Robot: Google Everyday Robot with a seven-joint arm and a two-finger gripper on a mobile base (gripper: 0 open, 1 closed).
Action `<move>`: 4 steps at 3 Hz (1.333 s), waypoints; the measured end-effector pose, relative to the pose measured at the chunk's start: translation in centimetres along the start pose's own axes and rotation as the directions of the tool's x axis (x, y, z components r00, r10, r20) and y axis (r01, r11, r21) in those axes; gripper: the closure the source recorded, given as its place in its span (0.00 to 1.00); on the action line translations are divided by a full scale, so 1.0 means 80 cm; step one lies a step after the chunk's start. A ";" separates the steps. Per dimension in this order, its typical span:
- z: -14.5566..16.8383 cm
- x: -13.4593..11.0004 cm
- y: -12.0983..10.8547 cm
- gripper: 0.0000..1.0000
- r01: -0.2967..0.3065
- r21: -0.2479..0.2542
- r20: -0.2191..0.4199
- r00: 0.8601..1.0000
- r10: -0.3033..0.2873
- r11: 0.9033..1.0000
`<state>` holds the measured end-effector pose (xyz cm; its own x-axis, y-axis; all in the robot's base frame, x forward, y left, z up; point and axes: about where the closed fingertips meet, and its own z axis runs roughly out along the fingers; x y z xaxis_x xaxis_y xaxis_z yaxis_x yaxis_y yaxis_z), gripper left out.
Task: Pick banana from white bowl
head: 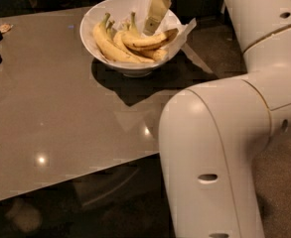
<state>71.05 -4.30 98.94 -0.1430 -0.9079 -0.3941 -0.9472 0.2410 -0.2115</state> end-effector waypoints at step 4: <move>0.078 0.010 -0.007 0.32 0.045 -0.036 -0.208 0.977 -0.051 0.998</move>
Offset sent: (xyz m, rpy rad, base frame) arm -0.0097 -0.0101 -0.0334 -0.2704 0.2044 0.0274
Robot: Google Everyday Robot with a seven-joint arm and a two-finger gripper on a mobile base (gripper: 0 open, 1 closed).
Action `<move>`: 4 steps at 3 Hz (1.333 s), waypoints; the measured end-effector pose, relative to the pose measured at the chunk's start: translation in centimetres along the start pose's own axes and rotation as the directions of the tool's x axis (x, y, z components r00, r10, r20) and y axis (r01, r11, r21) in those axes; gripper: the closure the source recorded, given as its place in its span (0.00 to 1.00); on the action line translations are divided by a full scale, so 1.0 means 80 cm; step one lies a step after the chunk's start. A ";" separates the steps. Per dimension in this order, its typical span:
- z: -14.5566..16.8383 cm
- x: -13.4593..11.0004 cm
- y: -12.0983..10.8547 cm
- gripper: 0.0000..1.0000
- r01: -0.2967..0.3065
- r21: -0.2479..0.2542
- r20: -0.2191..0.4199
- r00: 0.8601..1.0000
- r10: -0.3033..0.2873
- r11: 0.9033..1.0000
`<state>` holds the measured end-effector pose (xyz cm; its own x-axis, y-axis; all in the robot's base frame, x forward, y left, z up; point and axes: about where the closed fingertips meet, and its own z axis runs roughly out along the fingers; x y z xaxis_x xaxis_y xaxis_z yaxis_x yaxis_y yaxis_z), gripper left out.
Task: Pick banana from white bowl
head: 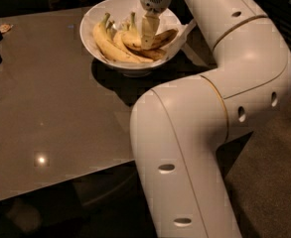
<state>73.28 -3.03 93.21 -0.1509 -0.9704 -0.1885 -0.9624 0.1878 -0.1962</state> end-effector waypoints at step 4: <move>0.046 0.007 0.006 0.51 0.008 -0.064 -0.073 0.997 -0.013 0.998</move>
Offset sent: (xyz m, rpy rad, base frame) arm -0.0334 -0.0189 -0.0246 -0.1458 0.2436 0.0178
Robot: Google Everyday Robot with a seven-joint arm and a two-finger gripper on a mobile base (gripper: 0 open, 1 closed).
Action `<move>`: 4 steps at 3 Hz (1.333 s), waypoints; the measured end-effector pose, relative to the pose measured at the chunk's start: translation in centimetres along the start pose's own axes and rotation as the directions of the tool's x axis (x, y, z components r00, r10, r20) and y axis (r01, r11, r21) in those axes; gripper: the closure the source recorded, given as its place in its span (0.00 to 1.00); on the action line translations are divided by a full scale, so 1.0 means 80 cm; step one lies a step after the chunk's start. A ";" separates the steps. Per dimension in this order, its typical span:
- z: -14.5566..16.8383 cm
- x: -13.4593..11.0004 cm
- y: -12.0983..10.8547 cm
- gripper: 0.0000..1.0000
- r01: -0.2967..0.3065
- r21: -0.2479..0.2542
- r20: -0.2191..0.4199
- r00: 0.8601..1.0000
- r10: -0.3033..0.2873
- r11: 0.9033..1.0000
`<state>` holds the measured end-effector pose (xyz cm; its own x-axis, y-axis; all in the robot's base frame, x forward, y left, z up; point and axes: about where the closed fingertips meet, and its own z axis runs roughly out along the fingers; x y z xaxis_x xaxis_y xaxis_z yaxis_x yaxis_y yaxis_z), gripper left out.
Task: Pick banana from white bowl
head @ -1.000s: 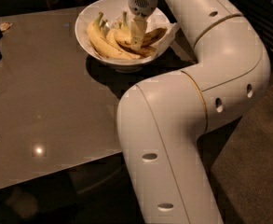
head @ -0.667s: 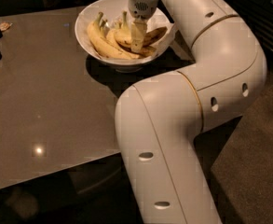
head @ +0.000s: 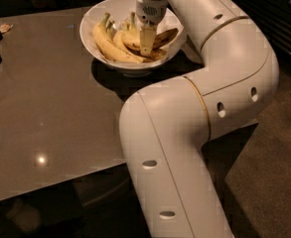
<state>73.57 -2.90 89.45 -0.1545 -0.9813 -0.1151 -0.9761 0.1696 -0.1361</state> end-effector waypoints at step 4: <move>-0.023 -0.003 -0.001 1.00 0.018 0.039 0.051 0.998 -0.020 0.999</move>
Offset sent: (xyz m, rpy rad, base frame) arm -0.0406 -0.0198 0.0235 0.0253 0.1204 0.0250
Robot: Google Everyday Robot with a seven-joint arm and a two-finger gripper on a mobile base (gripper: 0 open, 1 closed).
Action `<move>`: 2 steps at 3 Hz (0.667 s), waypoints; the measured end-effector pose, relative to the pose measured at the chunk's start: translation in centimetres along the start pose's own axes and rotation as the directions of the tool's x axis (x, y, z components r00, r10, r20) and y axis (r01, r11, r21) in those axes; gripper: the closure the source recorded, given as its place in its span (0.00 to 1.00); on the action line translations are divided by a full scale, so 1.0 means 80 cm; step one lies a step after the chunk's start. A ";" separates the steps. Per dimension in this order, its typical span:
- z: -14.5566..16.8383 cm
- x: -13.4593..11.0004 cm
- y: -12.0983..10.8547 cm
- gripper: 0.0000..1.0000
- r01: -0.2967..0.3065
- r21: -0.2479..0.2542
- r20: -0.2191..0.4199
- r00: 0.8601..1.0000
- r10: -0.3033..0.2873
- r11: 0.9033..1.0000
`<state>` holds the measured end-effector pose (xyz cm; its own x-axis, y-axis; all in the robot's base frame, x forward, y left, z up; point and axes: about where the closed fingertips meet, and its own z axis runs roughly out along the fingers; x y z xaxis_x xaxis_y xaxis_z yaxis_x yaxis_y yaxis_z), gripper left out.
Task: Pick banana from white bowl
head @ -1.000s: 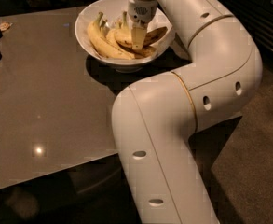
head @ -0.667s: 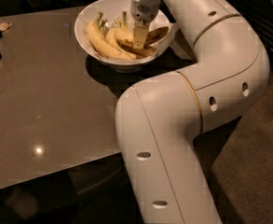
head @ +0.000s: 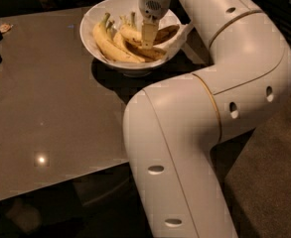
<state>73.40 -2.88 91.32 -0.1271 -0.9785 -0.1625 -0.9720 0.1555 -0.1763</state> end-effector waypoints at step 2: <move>-0.072 0.000 0.032 1.00 0.093 0.080 0.007 0.996 -0.094 0.992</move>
Offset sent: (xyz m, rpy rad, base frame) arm -0.1048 -0.0059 0.0648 -0.0644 -0.0938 0.1604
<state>69.77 -3.29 96.48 -0.0341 -0.9878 -0.1520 -0.9605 0.0744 -0.2681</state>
